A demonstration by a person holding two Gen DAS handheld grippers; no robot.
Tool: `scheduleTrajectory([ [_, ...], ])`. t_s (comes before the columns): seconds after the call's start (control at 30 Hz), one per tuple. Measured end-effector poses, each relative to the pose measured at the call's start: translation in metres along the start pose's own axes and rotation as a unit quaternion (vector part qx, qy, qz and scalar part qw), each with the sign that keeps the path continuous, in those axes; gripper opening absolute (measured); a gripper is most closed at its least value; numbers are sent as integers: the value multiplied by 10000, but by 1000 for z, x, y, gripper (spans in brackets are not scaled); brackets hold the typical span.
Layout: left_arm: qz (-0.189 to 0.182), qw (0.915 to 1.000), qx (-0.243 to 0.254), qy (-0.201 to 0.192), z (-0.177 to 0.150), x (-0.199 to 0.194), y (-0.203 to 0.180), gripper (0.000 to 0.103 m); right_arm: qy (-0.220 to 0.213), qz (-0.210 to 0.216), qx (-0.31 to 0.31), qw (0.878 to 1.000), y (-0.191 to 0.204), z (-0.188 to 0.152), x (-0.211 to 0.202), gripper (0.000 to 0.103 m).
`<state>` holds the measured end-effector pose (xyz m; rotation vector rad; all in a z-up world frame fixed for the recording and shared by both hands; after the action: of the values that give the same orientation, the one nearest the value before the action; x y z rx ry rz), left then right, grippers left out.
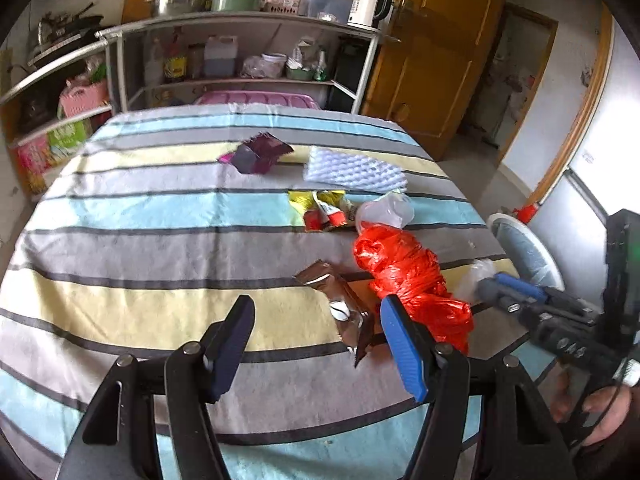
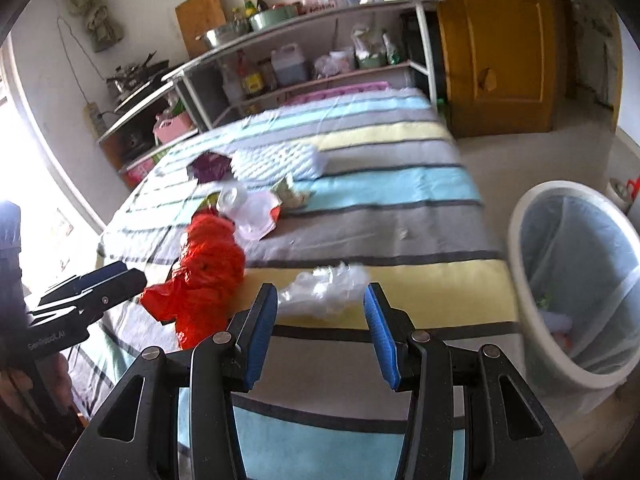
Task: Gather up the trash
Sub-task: 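Grasp the brown wrapper with left gripper while right gripper grasps clear plastic bag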
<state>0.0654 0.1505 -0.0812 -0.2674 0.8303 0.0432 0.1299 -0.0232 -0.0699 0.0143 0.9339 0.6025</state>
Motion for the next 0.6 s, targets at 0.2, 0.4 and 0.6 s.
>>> scheduleTrajectory([
  [0.2,-134,9998,-48,115,-1,12,-1,68,82,-56,-24,9999,6,7,13,46],
  [0.4,-97,9997,16,237,0,24,-3,68,119,99,163,9997,6,14,19,46],
  [0.6,5,9995,45,309,-2,32,-2,68,150,181,359,9991,9,28,29,46],
])
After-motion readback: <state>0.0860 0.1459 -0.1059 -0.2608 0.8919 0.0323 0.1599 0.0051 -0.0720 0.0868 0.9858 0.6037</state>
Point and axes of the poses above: each gripper's, at about its wrist camera, not at the fingertips, and x roughly the way its jaws point, y to its left, z to its top, the point moved 7 cm from there along x, roughly the way its jaws point, and after that the axes turned 1 degree about y, right-handed, at the moved point
